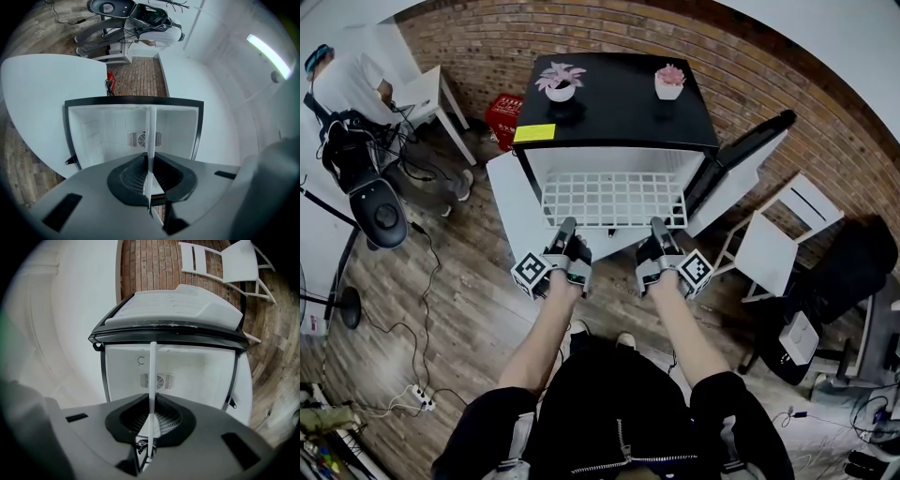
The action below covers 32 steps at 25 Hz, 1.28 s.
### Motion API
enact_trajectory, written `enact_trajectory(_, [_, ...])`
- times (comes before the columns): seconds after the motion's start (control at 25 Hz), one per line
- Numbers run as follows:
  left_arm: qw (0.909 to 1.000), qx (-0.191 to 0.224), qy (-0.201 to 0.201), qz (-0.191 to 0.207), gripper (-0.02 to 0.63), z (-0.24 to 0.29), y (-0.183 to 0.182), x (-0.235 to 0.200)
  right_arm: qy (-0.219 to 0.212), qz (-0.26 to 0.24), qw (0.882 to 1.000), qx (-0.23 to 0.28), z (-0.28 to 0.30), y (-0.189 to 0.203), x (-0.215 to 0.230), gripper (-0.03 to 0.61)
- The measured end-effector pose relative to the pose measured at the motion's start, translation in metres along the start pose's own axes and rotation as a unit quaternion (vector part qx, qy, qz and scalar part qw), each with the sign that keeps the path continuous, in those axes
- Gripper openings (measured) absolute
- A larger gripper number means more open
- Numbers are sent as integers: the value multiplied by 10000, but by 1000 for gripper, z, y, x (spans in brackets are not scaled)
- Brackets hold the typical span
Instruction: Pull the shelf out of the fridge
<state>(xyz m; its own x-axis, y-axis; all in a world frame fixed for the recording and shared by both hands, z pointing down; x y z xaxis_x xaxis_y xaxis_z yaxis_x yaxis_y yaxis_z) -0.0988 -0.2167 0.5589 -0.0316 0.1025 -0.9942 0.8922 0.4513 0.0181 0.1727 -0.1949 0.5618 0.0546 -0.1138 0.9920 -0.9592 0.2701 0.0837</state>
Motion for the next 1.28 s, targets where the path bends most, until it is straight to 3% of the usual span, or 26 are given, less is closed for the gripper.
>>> enact_trajectory(1.28, [9998,-176,-2,-55,40,-70,31,3,27,73,10000,-46,-71,25,-3,34])
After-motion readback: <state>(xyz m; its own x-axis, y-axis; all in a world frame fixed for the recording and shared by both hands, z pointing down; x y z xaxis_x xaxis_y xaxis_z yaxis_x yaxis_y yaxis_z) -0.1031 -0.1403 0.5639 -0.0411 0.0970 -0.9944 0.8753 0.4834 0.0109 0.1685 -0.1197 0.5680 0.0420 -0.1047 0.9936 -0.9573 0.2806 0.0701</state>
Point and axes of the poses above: the fingertips, and each gripper's own axes: z forward along the fingers, x to its right, y out of its underside, the point moved 6 cm from there along -z, backward along the fingers, and after that the axes turned 1 degree about -x, right-handed, at the moved point
